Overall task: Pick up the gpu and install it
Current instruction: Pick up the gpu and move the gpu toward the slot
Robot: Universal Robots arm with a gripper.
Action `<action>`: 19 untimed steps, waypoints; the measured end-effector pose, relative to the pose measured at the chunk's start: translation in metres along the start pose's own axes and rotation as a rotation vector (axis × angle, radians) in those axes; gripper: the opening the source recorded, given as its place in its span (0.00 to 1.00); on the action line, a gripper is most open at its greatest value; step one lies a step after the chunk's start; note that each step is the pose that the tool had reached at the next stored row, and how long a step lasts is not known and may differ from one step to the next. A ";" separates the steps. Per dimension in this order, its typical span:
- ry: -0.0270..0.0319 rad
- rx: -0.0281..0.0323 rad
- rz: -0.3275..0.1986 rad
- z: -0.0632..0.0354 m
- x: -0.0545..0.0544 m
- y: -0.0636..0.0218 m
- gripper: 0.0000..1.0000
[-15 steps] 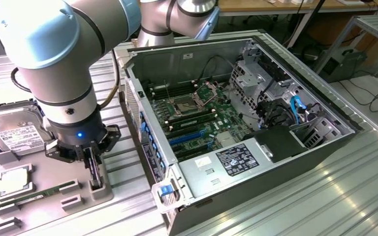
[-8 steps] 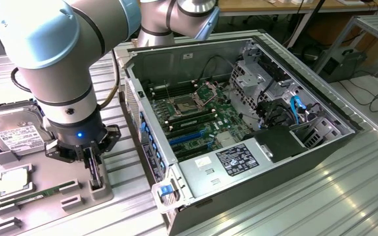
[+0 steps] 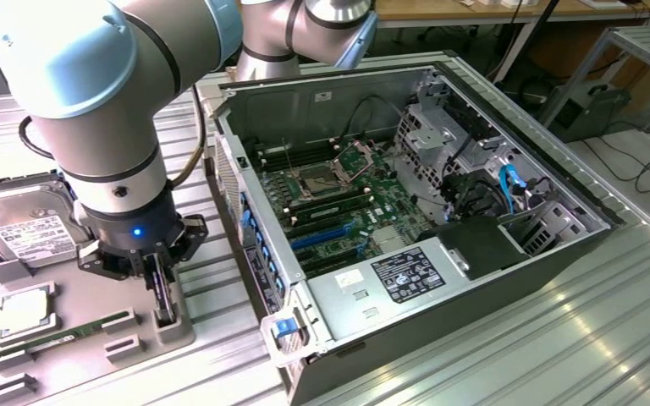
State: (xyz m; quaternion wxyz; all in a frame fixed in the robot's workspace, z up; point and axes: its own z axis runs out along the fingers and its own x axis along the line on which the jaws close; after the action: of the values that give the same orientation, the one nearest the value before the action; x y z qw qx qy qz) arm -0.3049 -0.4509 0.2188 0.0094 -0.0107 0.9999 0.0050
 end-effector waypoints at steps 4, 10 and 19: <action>0.0000 0.0000 0.000 0.0000 0.000 0.0000 0.28; -0.0004 -0.0001 0.000 -0.0068 0.000 0.0001 0.28; -0.0004 -0.0002 0.000 -0.0208 0.000 0.0002 0.28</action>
State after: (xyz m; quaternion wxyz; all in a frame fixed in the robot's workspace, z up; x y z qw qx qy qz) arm -0.3049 -0.4509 0.2396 0.0096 -0.0108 0.9999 0.0050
